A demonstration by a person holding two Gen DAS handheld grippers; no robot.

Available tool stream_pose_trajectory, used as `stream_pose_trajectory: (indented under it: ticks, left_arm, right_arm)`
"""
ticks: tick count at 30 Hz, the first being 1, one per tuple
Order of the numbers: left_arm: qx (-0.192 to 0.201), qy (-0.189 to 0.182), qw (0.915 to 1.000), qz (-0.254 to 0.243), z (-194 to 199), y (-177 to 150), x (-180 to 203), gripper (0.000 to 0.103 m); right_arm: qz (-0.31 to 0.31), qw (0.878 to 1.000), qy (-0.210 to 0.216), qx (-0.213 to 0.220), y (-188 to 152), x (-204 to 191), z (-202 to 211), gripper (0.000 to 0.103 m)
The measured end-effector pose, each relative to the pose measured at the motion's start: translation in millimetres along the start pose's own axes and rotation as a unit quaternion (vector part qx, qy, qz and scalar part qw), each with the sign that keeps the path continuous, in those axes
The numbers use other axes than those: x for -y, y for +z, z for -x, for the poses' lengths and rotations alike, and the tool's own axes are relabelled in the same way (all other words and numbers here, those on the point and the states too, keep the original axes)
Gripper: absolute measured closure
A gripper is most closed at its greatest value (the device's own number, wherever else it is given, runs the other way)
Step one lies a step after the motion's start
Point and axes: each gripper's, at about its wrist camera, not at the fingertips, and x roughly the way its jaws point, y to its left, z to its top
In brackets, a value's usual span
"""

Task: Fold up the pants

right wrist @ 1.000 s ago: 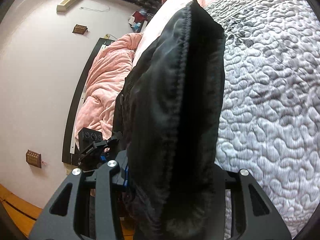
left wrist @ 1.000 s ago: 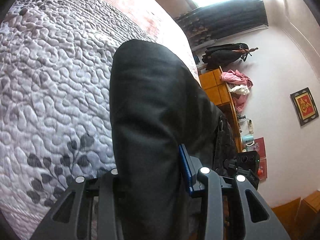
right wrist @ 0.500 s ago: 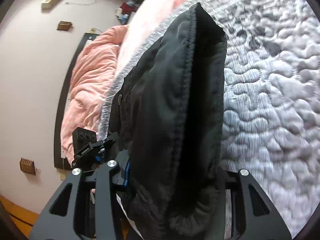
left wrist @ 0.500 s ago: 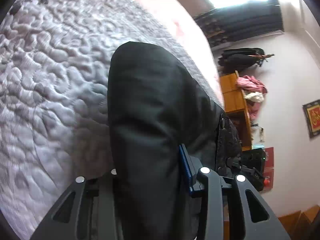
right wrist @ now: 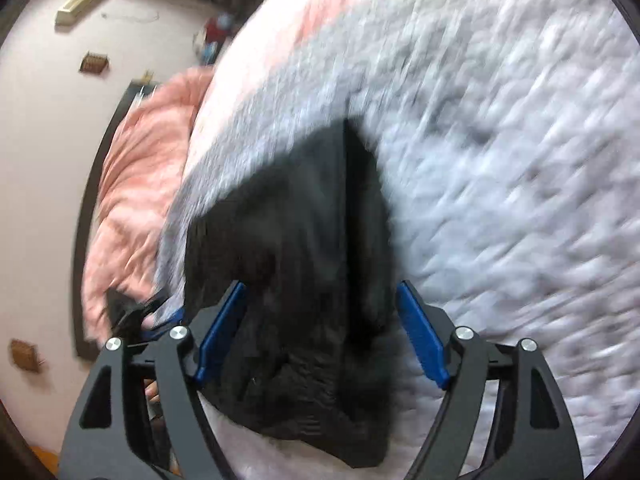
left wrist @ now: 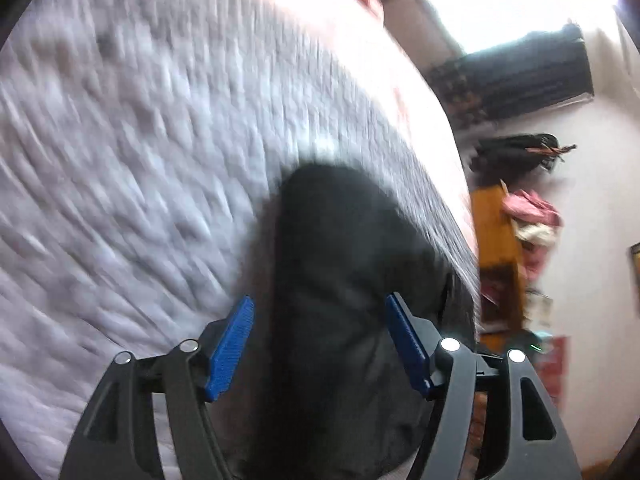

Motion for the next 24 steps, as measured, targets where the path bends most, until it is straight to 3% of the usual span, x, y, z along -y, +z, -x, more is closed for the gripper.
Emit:
stream_pose_trajectory:
  ticks: [2,4,7,9,12,15,17,20,24]
  left_arm:
    - [0.020,0.014,0.9994,-0.023,9,12,16,0.027]
    - [0.021,0.027,0.9984,-0.046,0,26,37,0.024]
    - [0.000,0.068,0.9959,-0.060,-35,41,44,0.025]
    - [-0.032,0.101,0.9926,-0.059,-66,42,36,0.034]
    - [-0.050,0.125,0.9899,-0.045,-92,46,23,0.028]
    - [-0.062,0.112,0.9916,-0.019,-99,43,11,0.022]
    - [-0.061,0.099,0.9932,-0.003,-91,41,8,0.022]
    - [-0.049,0.076,0.9958,-0.017,-61,30,13,0.024]
    - [-0.005,0.088,0.9946,-0.055,-7,-21,14,0.024]
  right_arm:
    - [0.013,0.999,0.002,0.043,15,-11,24,0.024]
    - [0.019,0.998,0.023,0.058,29,-24,30,0.024]
    - [0.038,0.998,0.038,0.034,43,-49,4,0.024]
    - [0.035,0.999,0.036,0.013,50,-52,-23,0.024]
    - [0.006,1.000,-0.002,-0.010,56,-39,-60,0.032]
    - [-0.021,1.000,-0.005,-0.013,58,-17,-80,0.035]
    - [-0.021,1.000,0.006,-0.008,54,-23,-69,0.033]
    - [-0.008,0.998,0.065,0.010,33,-32,-32,0.027]
    - [0.003,0.995,0.095,0.017,-23,-29,5,0.026]
